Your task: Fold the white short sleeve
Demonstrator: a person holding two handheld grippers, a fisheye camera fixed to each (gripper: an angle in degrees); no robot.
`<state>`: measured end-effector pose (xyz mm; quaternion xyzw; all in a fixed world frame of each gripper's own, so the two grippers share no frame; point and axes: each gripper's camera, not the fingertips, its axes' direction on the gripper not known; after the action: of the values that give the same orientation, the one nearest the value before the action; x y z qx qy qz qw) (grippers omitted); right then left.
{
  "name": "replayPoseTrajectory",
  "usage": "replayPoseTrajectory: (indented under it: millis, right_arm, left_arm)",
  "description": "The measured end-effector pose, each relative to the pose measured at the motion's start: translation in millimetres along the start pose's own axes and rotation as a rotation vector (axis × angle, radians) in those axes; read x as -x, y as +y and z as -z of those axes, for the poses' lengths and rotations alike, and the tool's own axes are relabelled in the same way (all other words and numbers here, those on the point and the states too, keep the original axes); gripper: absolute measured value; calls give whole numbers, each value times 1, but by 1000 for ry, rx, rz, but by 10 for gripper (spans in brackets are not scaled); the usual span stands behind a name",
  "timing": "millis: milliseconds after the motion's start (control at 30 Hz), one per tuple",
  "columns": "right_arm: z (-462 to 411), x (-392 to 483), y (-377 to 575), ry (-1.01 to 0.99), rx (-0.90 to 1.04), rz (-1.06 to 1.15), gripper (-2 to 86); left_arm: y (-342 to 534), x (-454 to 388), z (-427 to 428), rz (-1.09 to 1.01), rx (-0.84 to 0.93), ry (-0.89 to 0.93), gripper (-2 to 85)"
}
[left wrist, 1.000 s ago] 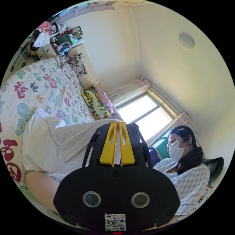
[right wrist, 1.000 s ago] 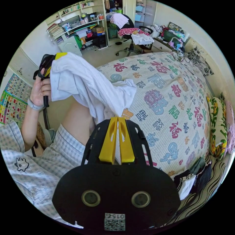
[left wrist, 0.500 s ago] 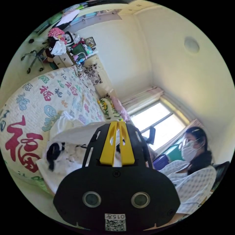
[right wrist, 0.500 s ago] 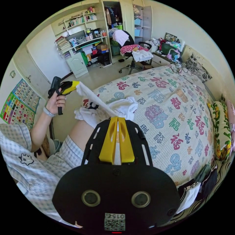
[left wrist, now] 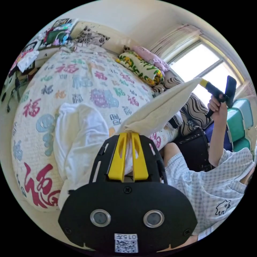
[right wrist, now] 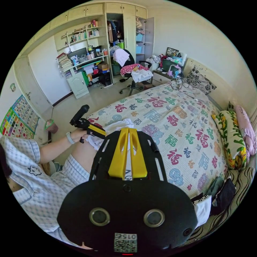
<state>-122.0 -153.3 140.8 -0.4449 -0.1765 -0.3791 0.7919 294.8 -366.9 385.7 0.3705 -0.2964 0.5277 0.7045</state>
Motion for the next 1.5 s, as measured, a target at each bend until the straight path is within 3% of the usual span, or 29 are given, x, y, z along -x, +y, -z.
replayPoseTrajectory:
  millis: [100, 200, 300, 400, 467, 533, 600, 700, 767, 833, 933, 1067, 1133, 1267, 1333, 1400, 1500]
  right_arm:
    - [33, -27, 20, 8, -58, -48, -5]
    - [64, -55, 42, -41, -133, -106, -5]
    - [88, -76, 65, 51, -168, -161, -5]
    - [115, -95, 89, 89, -237, -208, -5]
    - [129, -107, 100, 82, -282, -226, -5]
    - [136, -119, 108, 91, -283, -231, -5]
    - [130, -125, 109, 123, -246, -230, -5]
    - [113, -133, 111, 195, -144, -215, -5]
    - [108, -137, 114, 244, -104, -203, -5]
    - [107, -148, 120, 246, -99, -194, -5]
    - [108, -171, 130, 113, -160, -211, -4]
    - [94, -201, 137, 5, -204, -238, -3]
    - [73, -221, 140, 3, -178, -256, -1]
    - [36, -261, 152, 5, -99, -311, 4]
    - [5, -294, 166, 52, -27, -371, 12]
    - [-14, -318, 182, -32, -11, -418, 23]
    - [-38, -345, 219, -80, -8, -500, 40]
  left_arm:
    - [-14, -23, 21, -85, -105, -18, 48]
    - [-21, -32, 13, -120, -55, -80, 154]
    - [2, -8, -18, -51, 11, -160, 179]
    - [47, 44, -31, 127, -48, -187, 179]
    - [62, 67, -57, 179, 33, -337, 185]
    - [70, 96, -139, 208, 361, -408, 173]
    - [83, 107, -206, 178, 577, -431, 148]
    - [87, 105, -241, 87, 654, -510, 59]
    - [83, 106, -219, 67, 573, -495, 49]
    - [81, 122, -146, 152, 346, -522, 47]
    - [94, 139, -56, 237, 125, -651, 52]
    - [129, 161, -22, 324, 96, -859, 77]
    - [160, 163, -33, 318, 134, -792, 80]
    - [207, 100, -69, 145, 24, -607, 84]
    - [221, 54, -127, 25, 74, -377, 90]
    - [227, 20, -177, -59, 127, -213, 95]
    - [229, -25, -253, -147, 213, -105, 109]
